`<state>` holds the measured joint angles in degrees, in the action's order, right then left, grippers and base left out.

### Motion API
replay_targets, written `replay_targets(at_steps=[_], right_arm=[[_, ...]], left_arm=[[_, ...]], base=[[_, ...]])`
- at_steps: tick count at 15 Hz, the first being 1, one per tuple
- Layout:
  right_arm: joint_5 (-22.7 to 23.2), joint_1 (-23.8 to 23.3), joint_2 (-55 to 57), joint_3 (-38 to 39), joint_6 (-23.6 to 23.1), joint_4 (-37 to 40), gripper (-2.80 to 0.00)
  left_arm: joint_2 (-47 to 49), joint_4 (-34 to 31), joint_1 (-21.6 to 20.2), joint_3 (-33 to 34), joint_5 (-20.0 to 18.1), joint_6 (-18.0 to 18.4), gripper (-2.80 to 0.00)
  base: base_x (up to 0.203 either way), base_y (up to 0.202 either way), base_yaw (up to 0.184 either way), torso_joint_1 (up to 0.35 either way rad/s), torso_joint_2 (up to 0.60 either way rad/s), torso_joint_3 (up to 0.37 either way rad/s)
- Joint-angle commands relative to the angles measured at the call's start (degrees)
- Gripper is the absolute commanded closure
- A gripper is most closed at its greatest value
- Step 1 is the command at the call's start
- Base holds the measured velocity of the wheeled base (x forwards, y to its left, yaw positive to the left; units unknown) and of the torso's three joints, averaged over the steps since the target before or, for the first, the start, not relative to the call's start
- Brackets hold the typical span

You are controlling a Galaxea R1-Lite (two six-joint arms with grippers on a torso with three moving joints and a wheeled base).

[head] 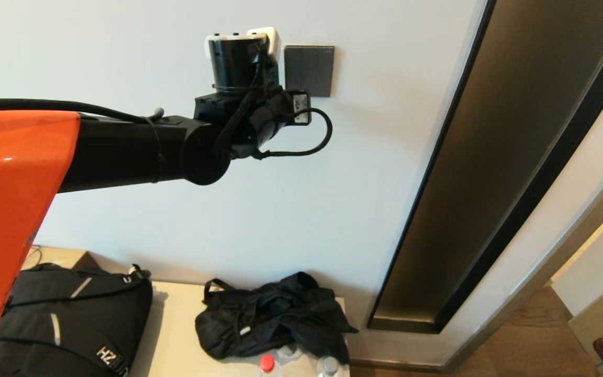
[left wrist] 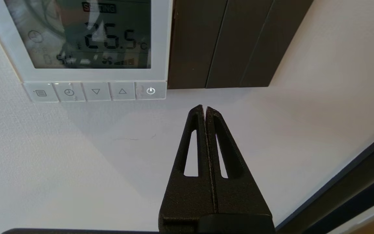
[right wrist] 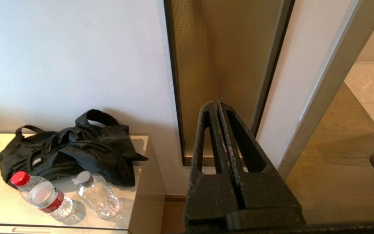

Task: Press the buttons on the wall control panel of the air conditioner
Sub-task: Turn off the central air conditioner

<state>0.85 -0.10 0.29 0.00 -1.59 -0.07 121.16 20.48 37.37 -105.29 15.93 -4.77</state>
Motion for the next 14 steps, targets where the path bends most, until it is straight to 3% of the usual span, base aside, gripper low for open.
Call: replay_targets(at_steps=[1, 14], right_arm=[[0.0, 0.0, 0.0, 0.0, -0.1, 0.0, 0.0], [0.0, 0.0, 0.0, 0.0, -0.1, 0.0, 0.0]], left_arm=[[0.1, 0.2, -0.5, -0.9, 0.1, -0.1, 0.0], [3.2, -0.4, -2.5, -5.0, 0.0, -0.1, 0.0]], base=[[0.0, 0.0, 0.0, 0.0, 0.0, 0.0], [0.0, 0.0, 0.0, 0.0, 0.0, 0.0]])
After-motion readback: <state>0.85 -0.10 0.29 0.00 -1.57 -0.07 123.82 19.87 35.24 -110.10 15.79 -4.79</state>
